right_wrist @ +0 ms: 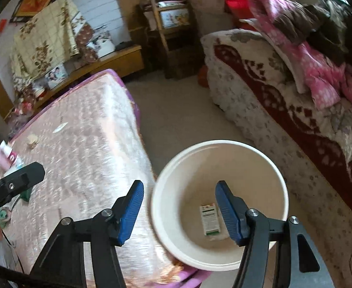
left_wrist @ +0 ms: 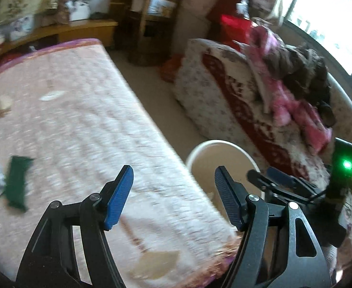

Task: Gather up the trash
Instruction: 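Move both tools back over the trash on the mattress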

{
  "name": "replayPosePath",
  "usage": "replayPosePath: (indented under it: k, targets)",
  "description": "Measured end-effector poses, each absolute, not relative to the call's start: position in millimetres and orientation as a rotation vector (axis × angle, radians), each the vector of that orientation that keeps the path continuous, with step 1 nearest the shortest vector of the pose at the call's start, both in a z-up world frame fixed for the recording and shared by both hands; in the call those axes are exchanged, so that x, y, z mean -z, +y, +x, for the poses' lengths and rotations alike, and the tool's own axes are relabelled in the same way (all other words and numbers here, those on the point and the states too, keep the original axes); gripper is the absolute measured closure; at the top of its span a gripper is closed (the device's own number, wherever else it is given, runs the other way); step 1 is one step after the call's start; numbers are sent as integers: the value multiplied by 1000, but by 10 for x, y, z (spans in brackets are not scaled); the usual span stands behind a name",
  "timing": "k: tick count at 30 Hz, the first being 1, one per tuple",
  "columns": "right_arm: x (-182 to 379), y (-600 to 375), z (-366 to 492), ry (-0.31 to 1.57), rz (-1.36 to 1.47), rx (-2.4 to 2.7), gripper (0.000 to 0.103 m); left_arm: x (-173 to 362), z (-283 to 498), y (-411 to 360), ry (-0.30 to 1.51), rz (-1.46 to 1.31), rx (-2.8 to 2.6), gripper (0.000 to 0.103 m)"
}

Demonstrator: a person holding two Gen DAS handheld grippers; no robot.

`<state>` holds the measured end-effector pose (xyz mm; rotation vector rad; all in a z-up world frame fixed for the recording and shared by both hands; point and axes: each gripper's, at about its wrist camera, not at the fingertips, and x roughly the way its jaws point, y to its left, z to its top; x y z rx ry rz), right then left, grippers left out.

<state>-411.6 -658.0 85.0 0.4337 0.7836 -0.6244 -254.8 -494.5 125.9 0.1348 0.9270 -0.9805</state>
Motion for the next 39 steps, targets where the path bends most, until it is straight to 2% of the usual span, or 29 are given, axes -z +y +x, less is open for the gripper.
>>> replayPosePath:
  k: [20, 39]
  targets:
    - [-1112, -5261, -3157, 782, 307, 406, 41, -1438, -2089, -3303, 822, 117, 677, 34]
    - [-1062, -4431, -2585, 819, 218, 257, 39, -1353, -1641, -1576, 848, 10, 403, 34]
